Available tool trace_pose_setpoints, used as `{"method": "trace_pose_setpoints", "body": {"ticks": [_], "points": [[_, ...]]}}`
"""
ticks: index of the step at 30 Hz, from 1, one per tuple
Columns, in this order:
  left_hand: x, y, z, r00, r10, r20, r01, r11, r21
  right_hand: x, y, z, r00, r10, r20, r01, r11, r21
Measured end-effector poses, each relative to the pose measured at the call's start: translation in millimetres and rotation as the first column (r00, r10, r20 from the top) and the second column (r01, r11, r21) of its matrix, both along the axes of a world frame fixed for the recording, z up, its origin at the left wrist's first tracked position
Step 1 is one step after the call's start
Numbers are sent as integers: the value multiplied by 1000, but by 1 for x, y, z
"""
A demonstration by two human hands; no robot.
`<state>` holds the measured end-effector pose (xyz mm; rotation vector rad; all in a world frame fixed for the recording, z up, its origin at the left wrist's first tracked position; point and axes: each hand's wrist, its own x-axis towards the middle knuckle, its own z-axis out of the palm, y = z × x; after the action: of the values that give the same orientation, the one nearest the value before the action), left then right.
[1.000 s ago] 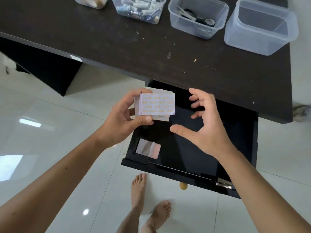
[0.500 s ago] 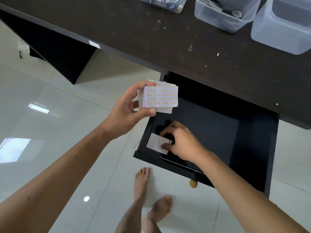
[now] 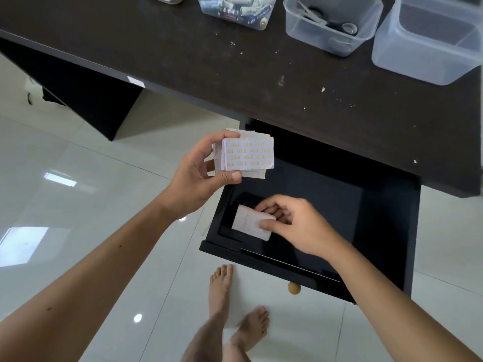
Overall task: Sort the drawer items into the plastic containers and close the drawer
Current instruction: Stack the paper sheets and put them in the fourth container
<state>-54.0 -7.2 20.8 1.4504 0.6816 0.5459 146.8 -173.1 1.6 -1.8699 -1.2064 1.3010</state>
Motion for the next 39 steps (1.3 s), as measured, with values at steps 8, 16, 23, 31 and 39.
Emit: {"method": "trace_pose_setpoints", "body": {"ticks": [8, 16, 23, 31, 39], "points": [[29, -11, 16, 998, -51, 32, 51, 999, 2, 50, -16, 94, 961, -175, -216, 218, 956, 197], [70, -31, 21, 983, -166, 74, 164, 986, 29, 79, 9, 123, 972, -221, -82, 236, 896, 375], [87, -34, 23, 978, -186, 91, 187, 982, 4, 86, 8, 115, 929, -356, 99, 290, 867, 405], [104, -32, 37, 971, -207, 116, 210, 978, -16, 90, 4, 112, 856, -509, -90, 517, 845, 136], [142, -17, 91, 963, -263, 54, 267, 959, -94, 115, 20, 159, 862, -411, -296, 470, 867, 164]]}}
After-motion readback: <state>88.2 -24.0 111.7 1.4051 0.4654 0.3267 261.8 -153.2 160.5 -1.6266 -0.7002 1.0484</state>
